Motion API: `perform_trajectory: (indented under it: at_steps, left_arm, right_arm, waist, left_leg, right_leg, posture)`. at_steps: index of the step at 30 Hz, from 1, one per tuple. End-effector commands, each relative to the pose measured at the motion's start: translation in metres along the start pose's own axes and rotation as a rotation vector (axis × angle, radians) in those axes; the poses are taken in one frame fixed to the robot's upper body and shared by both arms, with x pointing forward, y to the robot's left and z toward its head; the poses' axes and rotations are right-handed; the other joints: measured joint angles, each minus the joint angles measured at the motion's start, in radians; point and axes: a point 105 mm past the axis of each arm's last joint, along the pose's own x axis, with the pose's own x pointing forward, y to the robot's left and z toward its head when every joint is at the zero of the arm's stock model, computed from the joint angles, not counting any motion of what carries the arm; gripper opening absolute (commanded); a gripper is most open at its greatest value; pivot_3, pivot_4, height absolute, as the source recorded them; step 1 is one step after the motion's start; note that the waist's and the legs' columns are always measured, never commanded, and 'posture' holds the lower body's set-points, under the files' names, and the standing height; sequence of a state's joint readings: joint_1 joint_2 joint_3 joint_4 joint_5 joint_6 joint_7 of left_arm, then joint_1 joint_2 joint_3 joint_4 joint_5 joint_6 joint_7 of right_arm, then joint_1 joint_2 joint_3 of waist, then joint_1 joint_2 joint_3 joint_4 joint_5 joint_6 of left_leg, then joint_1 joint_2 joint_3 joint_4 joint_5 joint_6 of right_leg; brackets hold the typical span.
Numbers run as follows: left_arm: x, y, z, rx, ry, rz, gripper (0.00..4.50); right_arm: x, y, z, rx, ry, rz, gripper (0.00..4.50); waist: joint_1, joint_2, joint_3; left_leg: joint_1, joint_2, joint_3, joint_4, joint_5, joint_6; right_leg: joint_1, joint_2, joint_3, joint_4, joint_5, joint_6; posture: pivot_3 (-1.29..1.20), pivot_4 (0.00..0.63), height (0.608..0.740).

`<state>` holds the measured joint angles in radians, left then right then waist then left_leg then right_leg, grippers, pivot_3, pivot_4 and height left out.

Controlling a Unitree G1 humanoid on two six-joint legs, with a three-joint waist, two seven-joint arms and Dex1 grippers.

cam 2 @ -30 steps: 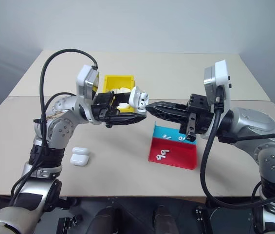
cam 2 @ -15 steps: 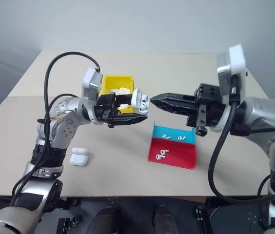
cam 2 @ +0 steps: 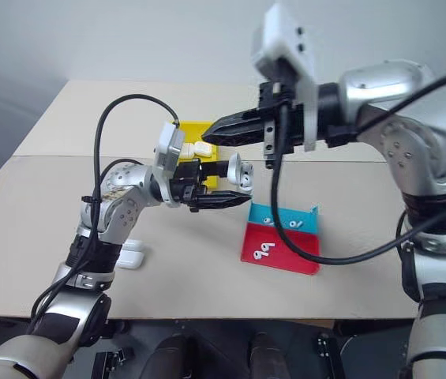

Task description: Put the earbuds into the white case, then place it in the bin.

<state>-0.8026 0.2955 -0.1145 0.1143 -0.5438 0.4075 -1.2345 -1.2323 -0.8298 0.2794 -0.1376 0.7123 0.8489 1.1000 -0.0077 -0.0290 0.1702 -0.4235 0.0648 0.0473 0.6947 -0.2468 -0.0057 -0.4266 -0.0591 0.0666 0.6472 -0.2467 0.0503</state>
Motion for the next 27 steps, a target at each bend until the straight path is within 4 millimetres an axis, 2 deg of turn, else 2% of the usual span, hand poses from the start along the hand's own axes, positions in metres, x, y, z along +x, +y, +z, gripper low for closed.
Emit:
perform_trajectory:
  at_steps: [1, 5, 9, 17, 22, 25, 27]
  left_arm:
    - [0.002, -0.001, 0.011, 0.061, -0.024, -0.008, 2.78]
    - [-0.001, -0.001, 0.011, 0.068, -0.026, 0.001, 2.78]
    - [-0.002, -0.002, 0.012, 0.074, -0.033, 0.007, 2.78]
    - [-0.004, -0.003, 0.013, 0.073, -0.041, 0.026, 2.78]
    - [-0.007, 0.004, 0.019, 0.108, -0.063, 0.122, 2.78]
    - [-0.013, 0.018, 0.029, 0.136, -0.083, 0.266, 2.78]
    - [-0.020, 0.027, 0.038, 0.136, -0.100, 0.359, 2.78]
  right_arm:
    - [0.001, 0.002, 0.004, -0.069, 0.074, 0.052, 0.02]
    - [0.005, 0.007, -0.007, -0.126, 0.165, 0.111, 0.02]
    - [-0.003, 0.007, -0.017, -0.121, 0.215, 0.120, 0.02]
    - [-0.018, 0.005, -0.015, -0.105, 0.181, 0.045, 0.02]
    - [-0.045, -0.014, 0.014, -0.047, -0.062, -0.179, 0.02]
    - [-0.068, -0.015, 0.012, -0.012, -0.159, -0.300, 0.02]
    - [-0.078, -0.008, 0.002, 0.000, -0.178, -0.341, 0.02]
  waist:
    - [0.002, 0.000, 0.000]
    - [0.002, 0.000, 0.000]
    - [0.002, 0.000, 0.000]
    - [0.002, 0.000, 0.000]
    - [0.004, 0.000, 0.000]
    - [0.009, 0.000, 0.000]
    - [0.017, 0.000, 0.000]
  left_leg:
    - [0.000, 0.000, 0.000, 0.000, 0.000, 0.000]
    - [0.000, 0.000, 0.000, 0.000, 0.000, 0.000]
    - [0.000, 0.000, 0.000, 0.000, 0.000, 0.000]
    - [0.000, 0.000, 0.000, 0.000, 0.000, 0.000]
    - [0.000, 0.000, 0.000, 0.000, 0.000, 0.000]
    - [0.000, 0.000, -0.001, 0.000, 0.000, 0.000]
    - [0.000, 0.000, -0.001, 0.000, 0.000, 0.001]
  right_leg:
    - [0.000, 0.000, 0.000, 0.000, 0.000, 0.000]
    - [0.000, 0.000, 0.000, 0.000, 0.000, 0.000]
    - [0.000, 0.000, 0.000, 0.000, 0.000, 0.000]
    - [0.000, 0.000, 0.000, 0.000, 0.000, 0.000]
    - [0.000, 0.000, 0.000, 0.001, 0.000, 0.000]
    - [0.001, 0.000, -0.001, 0.000, 0.000, 0.000]
    - [0.002, 0.000, -0.001, 0.000, 0.000, 0.000]
  posture:
    - [0.00, 0.150, 0.740]
    - [0.00, 0.150, 0.740]
    - [0.00, 0.150, 0.740]
    - [0.00, 0.150, 0.740]
    - [0.00, 0.150, 0.740]
    - [0.00, 0.150, 0.740]
    - [0.00, 0.150, 0.740]
